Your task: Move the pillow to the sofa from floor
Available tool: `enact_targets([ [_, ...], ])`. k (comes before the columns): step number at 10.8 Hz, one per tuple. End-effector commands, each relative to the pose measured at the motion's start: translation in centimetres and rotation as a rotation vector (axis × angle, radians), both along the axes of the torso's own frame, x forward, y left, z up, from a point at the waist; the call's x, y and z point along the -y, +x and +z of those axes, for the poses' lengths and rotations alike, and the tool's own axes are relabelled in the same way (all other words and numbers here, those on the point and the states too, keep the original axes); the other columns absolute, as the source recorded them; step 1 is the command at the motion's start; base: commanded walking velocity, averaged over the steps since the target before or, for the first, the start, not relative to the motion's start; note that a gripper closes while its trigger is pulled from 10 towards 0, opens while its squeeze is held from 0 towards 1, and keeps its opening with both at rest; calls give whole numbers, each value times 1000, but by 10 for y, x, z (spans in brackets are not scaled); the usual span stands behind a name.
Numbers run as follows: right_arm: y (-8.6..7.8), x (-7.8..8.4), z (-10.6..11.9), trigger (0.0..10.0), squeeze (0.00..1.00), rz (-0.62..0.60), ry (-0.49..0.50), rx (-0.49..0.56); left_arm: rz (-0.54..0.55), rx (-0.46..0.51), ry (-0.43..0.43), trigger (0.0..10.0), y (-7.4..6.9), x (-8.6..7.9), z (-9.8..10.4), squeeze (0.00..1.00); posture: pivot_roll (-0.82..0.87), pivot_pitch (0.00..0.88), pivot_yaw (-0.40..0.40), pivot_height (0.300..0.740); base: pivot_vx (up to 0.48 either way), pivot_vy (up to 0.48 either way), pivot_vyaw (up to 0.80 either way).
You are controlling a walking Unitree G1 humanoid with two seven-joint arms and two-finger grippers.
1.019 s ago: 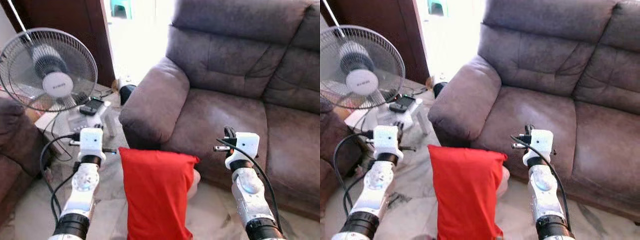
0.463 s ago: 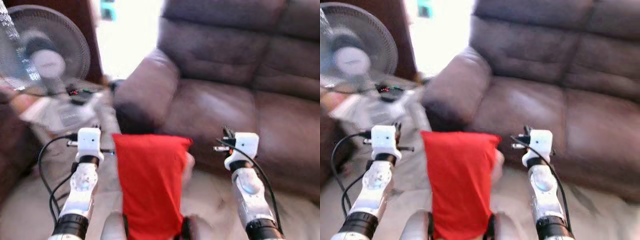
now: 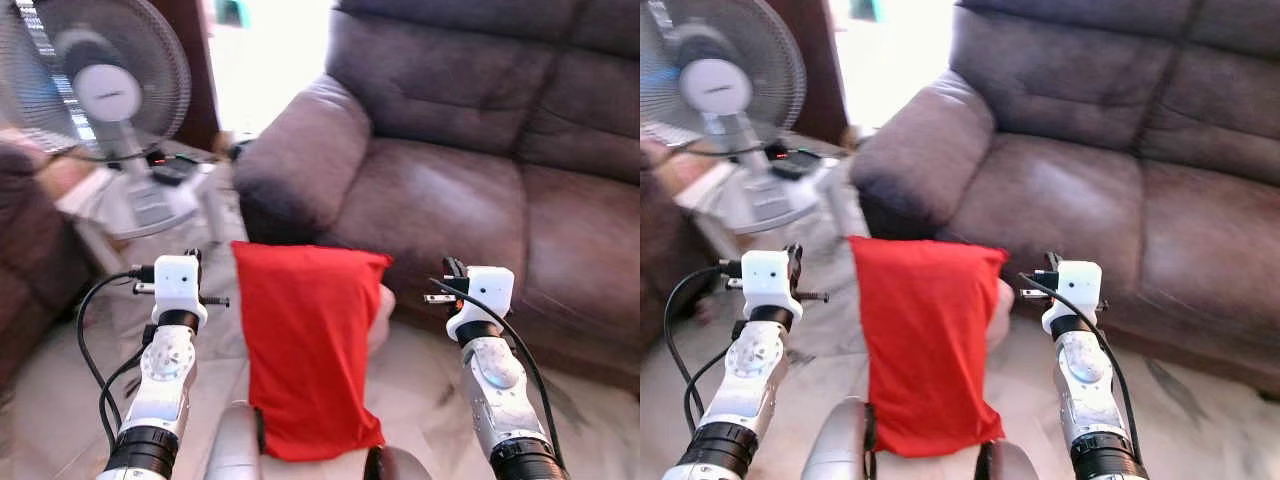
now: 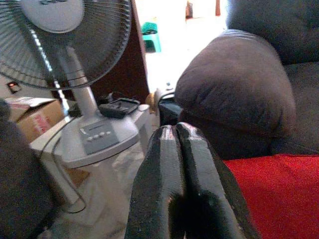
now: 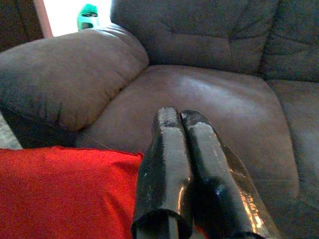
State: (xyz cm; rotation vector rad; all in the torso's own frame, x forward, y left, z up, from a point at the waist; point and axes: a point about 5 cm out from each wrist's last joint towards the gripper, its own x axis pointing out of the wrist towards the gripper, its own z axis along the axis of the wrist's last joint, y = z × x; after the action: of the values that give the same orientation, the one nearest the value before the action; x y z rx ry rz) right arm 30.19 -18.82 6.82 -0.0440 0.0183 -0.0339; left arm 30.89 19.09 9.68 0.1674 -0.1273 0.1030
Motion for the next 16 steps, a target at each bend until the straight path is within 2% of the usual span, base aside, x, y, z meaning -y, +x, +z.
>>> enact_targets([
  [1,1,1,4,10000,0,0,0,14,-4,0,4,10000,2,0,3,0,51,95,-51,640,0,0,0],
  [4,1,0,7,10000,0,18,-29,30,4,-11,-5,10000,2,-2,2,0,49,100,-49,640,0,0,0],
  [5,0,-2,7,10000,0,34,-36,34,3,-13,-4,10000,2,-2,2,0,49,99,-48,640,0,0,800],
  [6,0,-3,6,10000,0,30,-30,30,0,-15,-1,10000,2,-2,2,0,52,95,-45,640,0,0,800],
  [9,-1,-4,4,10000,0,18,11,28,-11,-21,-8,10000,5,0,3,0,52,80,-33,640,0,0,0],
  [16,-1,-6,3,10000,0,18,22,22,-19,-32,-4,10000,4,0,4,0,61,112,-29,640,0,0,0],
])
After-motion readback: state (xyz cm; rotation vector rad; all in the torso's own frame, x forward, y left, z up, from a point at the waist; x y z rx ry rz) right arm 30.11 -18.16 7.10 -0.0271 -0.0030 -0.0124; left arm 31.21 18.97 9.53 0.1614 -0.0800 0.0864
